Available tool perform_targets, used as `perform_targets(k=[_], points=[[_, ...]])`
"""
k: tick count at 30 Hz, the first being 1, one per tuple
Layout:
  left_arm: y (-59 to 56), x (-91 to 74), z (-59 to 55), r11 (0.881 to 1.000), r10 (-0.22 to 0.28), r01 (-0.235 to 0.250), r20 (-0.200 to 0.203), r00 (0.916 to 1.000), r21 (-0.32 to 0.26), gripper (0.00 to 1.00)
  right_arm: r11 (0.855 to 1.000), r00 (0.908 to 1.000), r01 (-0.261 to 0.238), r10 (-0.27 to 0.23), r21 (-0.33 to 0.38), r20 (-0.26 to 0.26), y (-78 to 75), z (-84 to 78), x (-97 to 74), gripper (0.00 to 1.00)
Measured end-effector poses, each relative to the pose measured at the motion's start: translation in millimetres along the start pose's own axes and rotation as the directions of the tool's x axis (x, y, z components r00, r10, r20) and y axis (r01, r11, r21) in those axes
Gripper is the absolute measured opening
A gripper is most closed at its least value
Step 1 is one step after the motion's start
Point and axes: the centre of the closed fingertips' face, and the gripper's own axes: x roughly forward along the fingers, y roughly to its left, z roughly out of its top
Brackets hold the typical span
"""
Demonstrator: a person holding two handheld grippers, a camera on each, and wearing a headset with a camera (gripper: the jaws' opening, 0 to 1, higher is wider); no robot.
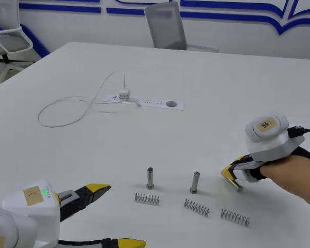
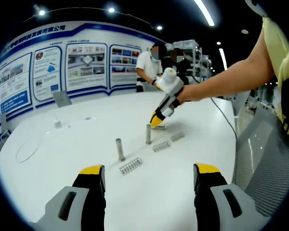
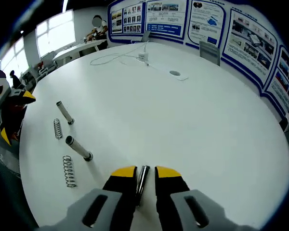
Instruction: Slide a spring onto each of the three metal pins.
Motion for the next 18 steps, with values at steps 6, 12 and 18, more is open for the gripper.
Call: perform_targets(k=[6,12,18], points=[[0.4,1.8,1.9,1.0,-0.002,0.002,0.007,1.0,-0.005,0.76,1.0,0.9998,-0.005,0.005,0.017,-0.019,2.9,-2.0,2.9,0.14],[0.1,3.1,3.3,1.0,-0.004,0.004,0.011,0.9999,-0.006,0.76,1.0,0.9993,-0.003,0.004,0.028,-0.036,1.8,-5.4,5.1,0.13],[1.2,2.3,3.0,1.0,-0.002,0.002,0.013,0.9999,-0.01,0.76,0.999,0.9986,-0.012,0.014,0.038,-0.051,3.7,-7.4,5.7,0.11]])
